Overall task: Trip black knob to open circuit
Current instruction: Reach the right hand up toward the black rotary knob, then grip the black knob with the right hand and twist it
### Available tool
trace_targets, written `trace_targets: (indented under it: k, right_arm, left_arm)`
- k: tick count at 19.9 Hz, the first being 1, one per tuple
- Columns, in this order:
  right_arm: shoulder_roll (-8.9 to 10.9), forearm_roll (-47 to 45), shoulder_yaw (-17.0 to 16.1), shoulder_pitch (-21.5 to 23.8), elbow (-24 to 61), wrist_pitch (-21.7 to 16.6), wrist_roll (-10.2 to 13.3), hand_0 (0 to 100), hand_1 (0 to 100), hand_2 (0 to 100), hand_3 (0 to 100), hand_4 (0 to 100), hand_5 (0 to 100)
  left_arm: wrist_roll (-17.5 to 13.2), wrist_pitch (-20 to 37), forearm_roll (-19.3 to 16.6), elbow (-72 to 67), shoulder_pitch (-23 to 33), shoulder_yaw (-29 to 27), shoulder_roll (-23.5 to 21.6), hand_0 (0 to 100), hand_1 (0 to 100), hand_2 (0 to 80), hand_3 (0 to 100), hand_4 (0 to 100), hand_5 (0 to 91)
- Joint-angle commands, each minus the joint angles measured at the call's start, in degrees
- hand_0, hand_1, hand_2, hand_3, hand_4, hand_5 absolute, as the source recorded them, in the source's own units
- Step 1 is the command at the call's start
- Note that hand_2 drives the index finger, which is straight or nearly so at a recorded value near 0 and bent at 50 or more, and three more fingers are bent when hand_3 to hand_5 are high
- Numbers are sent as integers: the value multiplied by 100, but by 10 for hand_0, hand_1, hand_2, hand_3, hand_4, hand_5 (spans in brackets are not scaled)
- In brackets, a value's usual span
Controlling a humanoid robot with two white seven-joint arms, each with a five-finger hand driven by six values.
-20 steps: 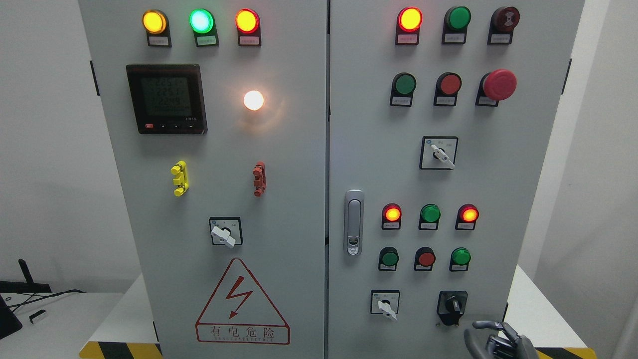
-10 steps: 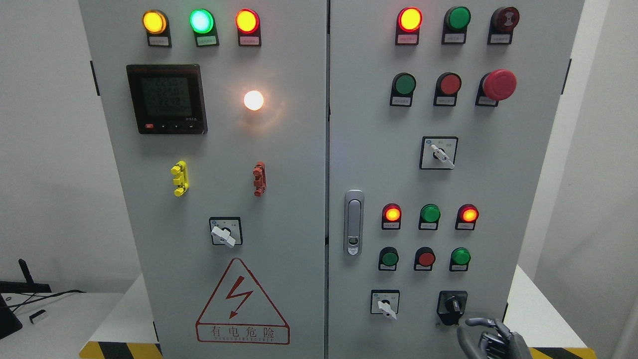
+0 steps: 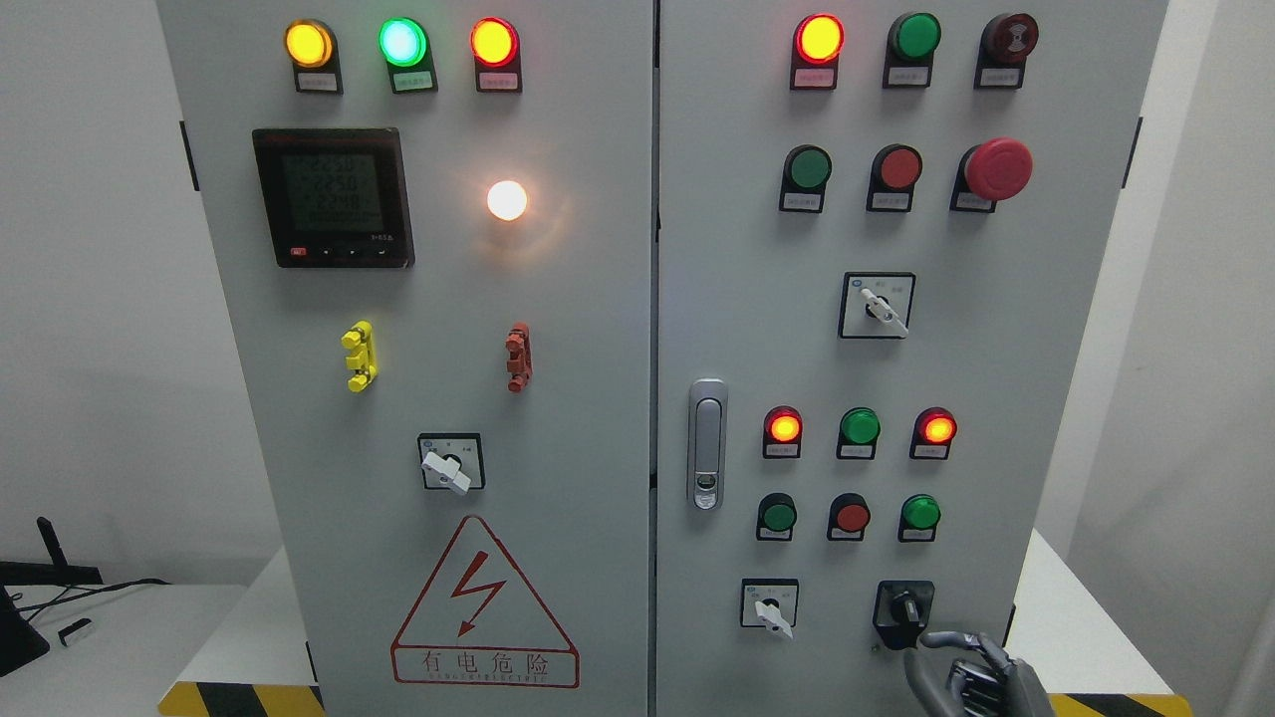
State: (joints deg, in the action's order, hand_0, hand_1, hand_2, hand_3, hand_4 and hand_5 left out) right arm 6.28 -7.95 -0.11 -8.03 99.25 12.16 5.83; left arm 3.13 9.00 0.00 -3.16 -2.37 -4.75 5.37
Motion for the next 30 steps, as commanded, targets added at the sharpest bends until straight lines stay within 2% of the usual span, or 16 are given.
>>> trace_targets:
  k: [1, 20, 23, 30]
  right_arm:
    - [-21, 4, 204, -76, -187, -12, -3, 306, 714, 453, 1000, 1000, 930]
    - [-39, -5, 257, -120, -152, -12, -3, 319, 710, 452, 1000, 1000, 931]
    - [-109, -5, 310, -128, -169, -3, -3, 320, 710, 452, 1000, 1000, 931]
    - [-127, 4, 371, -181, -196, -3, -3, 323, 709, 452, 1000, 1000, 931]
  left_arm:
    - [3, -3, -176, 0, 0, 0, -1, 120, 389, 0, 0, 0, 0]
    - [3, -3, -176, 0, 0, 0, -1, 120, 389, 0, 0, 0, 0]
    - [3, -3, -176, 0, 0, 0, -1, 120, 389, 0, 0, 0, 0]
    - [3, -3, -176, 0, 0, 0, 8, 120, 389, 0, 0, 0, 0]
